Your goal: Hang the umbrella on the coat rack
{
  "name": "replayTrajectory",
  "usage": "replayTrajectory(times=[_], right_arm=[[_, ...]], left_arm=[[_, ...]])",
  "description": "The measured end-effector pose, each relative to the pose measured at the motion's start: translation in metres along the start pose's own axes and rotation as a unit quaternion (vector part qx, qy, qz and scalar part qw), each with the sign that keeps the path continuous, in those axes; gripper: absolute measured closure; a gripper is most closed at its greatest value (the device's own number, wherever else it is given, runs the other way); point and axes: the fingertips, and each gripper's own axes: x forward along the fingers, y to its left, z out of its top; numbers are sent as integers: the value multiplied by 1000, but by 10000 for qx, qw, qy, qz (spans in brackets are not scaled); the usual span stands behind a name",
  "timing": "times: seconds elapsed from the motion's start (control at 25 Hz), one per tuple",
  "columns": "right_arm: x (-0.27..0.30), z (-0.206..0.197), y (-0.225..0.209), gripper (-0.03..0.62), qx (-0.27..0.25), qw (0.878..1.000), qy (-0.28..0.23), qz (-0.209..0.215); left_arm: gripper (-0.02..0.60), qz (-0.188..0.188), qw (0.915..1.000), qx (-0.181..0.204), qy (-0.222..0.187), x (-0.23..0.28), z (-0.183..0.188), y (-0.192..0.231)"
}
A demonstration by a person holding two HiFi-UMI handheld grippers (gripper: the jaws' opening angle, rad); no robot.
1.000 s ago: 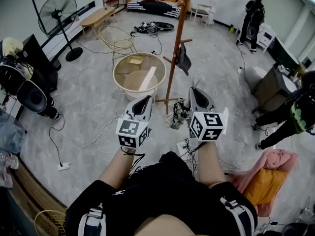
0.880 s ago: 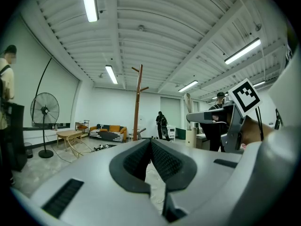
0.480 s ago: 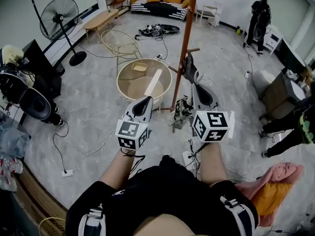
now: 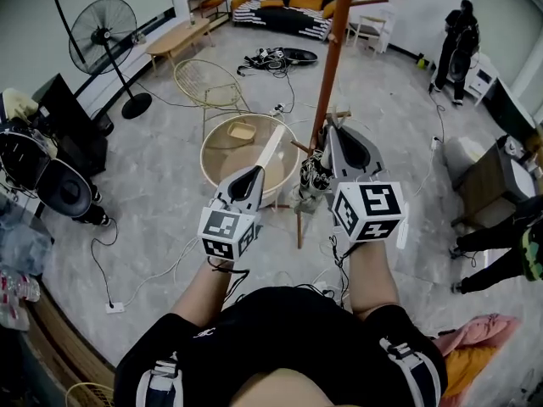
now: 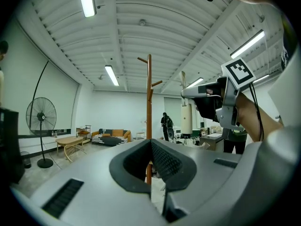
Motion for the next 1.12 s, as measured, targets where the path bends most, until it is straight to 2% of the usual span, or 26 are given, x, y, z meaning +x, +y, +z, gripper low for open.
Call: replayTrajectory(times=[0.28,0.48,0.92,1.12], right_arm=[[86,11,-50,576,-260,9996,-103,5],[133,18,-76,576,-308,9994,-151,14],[203,13,-105,576,-237,9996,97,-76],[225,8,-118,576,48,9996,259,-76]], left_arm=[[565,113,9999,12,-13,77,-2,35],[565,207,9998,0,-26,113,-3,56],[565,516,9985,-50,-191,148,1,97],[565,595,9980,-97,-185,157,0,109]])
